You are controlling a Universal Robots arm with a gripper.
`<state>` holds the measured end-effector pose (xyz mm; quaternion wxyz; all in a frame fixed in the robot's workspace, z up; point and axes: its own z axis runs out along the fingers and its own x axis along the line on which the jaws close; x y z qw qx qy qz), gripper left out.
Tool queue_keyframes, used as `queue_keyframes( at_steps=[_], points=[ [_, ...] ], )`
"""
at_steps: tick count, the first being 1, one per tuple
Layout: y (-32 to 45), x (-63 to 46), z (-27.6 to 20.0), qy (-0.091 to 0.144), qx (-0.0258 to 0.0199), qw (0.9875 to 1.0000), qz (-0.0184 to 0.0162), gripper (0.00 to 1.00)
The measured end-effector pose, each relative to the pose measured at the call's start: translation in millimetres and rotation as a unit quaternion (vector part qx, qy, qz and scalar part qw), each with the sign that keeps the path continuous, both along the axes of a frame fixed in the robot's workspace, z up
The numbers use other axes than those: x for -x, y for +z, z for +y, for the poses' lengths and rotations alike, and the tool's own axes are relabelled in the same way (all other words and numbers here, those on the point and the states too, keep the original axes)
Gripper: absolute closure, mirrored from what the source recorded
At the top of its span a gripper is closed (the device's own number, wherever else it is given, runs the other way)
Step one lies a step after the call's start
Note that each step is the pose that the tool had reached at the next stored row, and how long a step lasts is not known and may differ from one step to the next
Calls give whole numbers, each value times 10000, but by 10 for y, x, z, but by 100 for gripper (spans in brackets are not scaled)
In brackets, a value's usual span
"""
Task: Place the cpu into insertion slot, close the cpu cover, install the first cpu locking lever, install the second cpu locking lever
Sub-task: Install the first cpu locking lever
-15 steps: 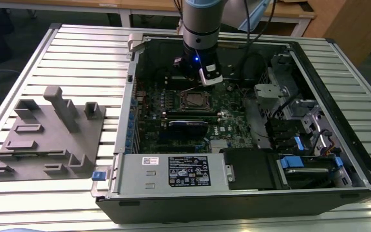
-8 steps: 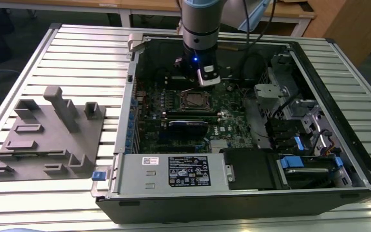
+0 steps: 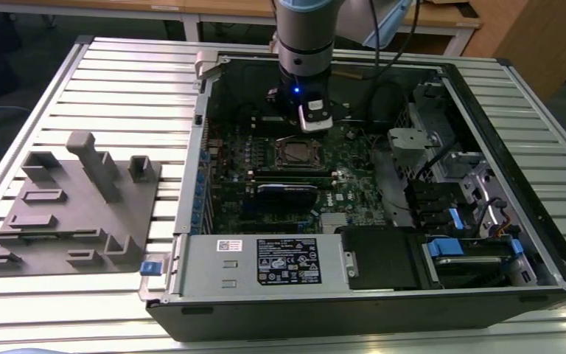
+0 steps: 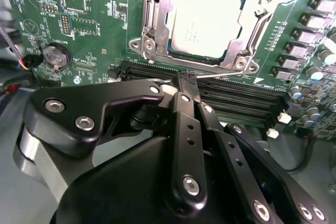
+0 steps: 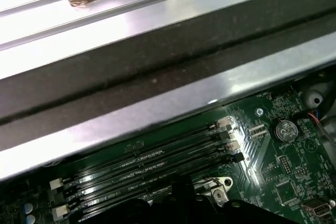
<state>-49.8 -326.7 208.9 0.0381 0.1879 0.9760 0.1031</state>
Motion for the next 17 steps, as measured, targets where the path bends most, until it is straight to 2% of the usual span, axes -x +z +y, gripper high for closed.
queue_keyframes(
  at_steps=[3, 9, 17],
  points=[
    [-2, 2, 5, -108, 7, 9999, 1, 90],
    [-4, 15, 50, -124, 23, 9999, 0, 90],
    [-19, 18, 54, -135, 135, 9998, -12, 90]
  ],
)
